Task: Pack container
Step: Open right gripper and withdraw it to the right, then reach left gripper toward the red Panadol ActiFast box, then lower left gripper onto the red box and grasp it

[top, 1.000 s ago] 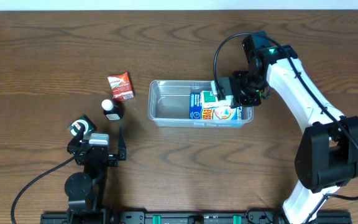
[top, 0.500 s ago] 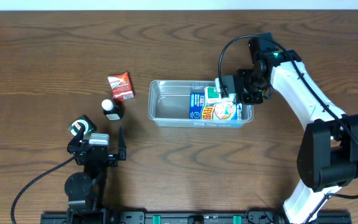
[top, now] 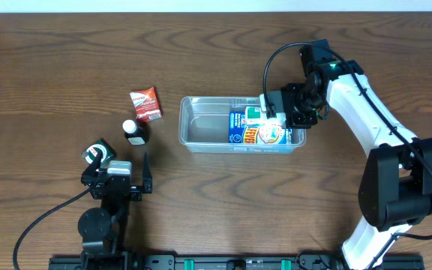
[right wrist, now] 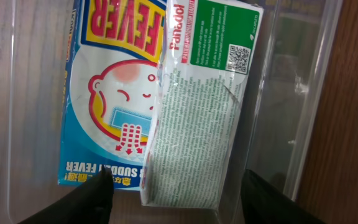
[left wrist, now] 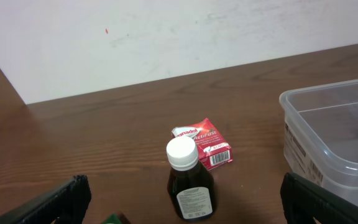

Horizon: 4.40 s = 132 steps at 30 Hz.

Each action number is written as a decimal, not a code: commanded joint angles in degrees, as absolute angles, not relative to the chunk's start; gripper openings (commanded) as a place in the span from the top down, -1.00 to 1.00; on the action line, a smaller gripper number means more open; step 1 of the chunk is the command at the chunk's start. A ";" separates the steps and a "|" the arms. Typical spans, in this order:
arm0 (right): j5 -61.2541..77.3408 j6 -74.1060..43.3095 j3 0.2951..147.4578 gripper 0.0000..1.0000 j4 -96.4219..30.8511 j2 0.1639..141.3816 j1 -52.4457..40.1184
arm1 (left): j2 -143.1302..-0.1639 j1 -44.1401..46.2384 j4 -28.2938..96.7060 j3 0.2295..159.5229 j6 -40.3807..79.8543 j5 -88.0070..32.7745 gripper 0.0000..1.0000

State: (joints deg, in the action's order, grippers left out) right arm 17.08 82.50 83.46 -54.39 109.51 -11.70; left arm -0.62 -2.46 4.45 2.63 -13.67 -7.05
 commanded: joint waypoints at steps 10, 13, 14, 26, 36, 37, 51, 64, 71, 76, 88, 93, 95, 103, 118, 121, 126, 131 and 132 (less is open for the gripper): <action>20.99 76.69 84.64 -0.16 -55.53 104.75 -14.35 | -0.23 -2.28 5.26 1.13 -13.37 -7.01 -0.96; 21.43 76.27 84.71 -0.41 -55.09 99.85 -15.79 | -0.23 -2.28 5.26 1.13 -13.37 -7.01 -0.96; 21.37 76.27 84.71 -0.99 -54.92 98.13 -16.12 | -0.23 -2.28 5.26 1.13 -13.39 -7.01 -0.96; 17.98 56.60 84.71 -0.99 -46.98 82.17 -8.05 | -0.23 -2.28 5.26 1.13 -13.39 -7.01 -0.96; 12.03 25.41 84.68 -0.99 -43.27 83.13 11.53 | -0.23 -2.28 5.23 1.13 -13.39 -7.01 -0.96; 12.05 24.18 84.68 -0.98 -43.29 83.15 13.26 | -0.23 -2.28 5.26 1.13 -13.37 -7.01 -0.96; 12.21 17.61 84.68 -0.98 -48.62 83.20 21.34 | -0.23 -2.26 5.19 1.15 -10.55 -7.38 -0.96; 12.21 17.61 84.68 -0.98 -50.17 83.20 21.34 | -13.98 -2.28 15.44 18.57 -3.51 -14.17 -0.96; 12.21 17.61 84.68 -0.99 -50.17 83.20 21.34 | -39.81 -2.28 31.35 44.77 -3.55 -14.20 -0.96; 12.21 17.61 84.68 -0.99 -50.17 83.20 21.34 | -58.50 -2.28 45.56 66.02 -3.55 -15.53 -0.96; 12.21 17.61 84.68 -0.99 -50.17 83.20 21.34 | -84.18 -2.26 40.32 81.36 -4.91 -20.14 -0.96; 12.21 17.61 84.68 -0.99 -50.17 83.20 21.34 | -94.43 -2.26 40.93 86.96 -4.16 -19.84 -0.96; 12.21 17.61 84.68 -0.99 -50.17 83.20 21.34 | -97.51 -2.17 40.99 88.86 -4.19 -19.88 -0.96; 12.21 17.61 84.68 -0.98 -50.17 83.20 21.34 | -104.18 -1.93 43.13 90.39 1.72 -11.66 -0.97; 12.21 17.61 84.68 -0.99 -50.17 83.20 21.34 | -114.24 1.10 47.20 90.35 6.96 -9.26 -0.97; 12.21 17.61 84.68 -0.99 -50.17 83.20 21.34 | -116.49 1.30 47.09 90.35 6.98 -7.51 -0.98; 12.21 17.61 84.68 -0.98 -50.17 83.20 21.34 | -117.58 1.26 46.63 90.35 8.25 -3.36 -0.98; 12.21 17.61 84.68 -0.99 -50.17 83.20 21.34 | -117.78 1.28 45.50 90.35 10.44 -2.24 -0.98; 12.21 17.61 84.68 -0.98 -50.17 83.20 21.34 | -118.02 1.30 45.15 90.35 10.46 -2.26 -0.98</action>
